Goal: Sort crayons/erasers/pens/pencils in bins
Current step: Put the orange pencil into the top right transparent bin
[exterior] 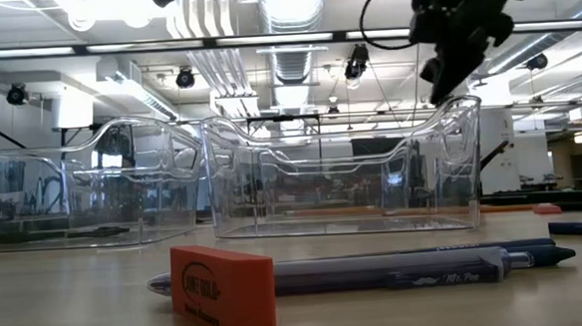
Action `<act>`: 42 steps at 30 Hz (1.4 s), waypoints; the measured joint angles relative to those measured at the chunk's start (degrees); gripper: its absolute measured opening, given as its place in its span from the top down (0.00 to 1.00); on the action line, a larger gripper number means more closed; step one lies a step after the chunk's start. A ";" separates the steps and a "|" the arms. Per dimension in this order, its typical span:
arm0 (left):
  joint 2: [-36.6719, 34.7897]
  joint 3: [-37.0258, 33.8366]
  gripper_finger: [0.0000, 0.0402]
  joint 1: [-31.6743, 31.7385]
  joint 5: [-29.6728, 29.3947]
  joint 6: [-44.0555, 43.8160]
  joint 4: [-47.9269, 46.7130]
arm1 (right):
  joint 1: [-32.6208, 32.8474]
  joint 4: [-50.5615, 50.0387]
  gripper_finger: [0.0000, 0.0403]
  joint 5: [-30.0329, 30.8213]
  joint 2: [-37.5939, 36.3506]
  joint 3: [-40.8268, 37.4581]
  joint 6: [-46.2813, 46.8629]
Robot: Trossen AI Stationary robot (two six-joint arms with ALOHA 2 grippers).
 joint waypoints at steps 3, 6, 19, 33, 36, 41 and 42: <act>0.00 -0.18 0.71 0.00 0.00 0.02 0.02 | -0.40 -0.07 0.96 4.33 -1.19 -4.00 5.06; 0.00 -0.39 0.71 0.04 0.00 0.02 0.00 | -0.45 0.15 0.92 6.01 -0.45 -7.99 8.55; 0.00 -0.33 0.71 0.04 0.00 -2.82 0.31 | -0.39 4.84 0.64 6.02 10.42 -14.11 11.35; 0.00 -0.33 0.71 0.04 0.00 -3.17 0.26 | -0.41 13.05 0.64 7.94 19.93 -15.38 6.20; 0.00 -0.33 0.71 0.04 0.00 -3.19 0.24 | -0.41 13.84 0.65 8.64 21.83 -15.38 6.26; 0.00 -0.35 0.71 0.04 -0.01 -3.18 0.18 | -0.41 15.36 0.68 9.02 24.35 -15.51 6.06; 0.00 -0.35 0.71 0.04 -0.01 -3.19 0.19 | -0.41 15.55 0.68 9.02 24.94 -15.51 6.07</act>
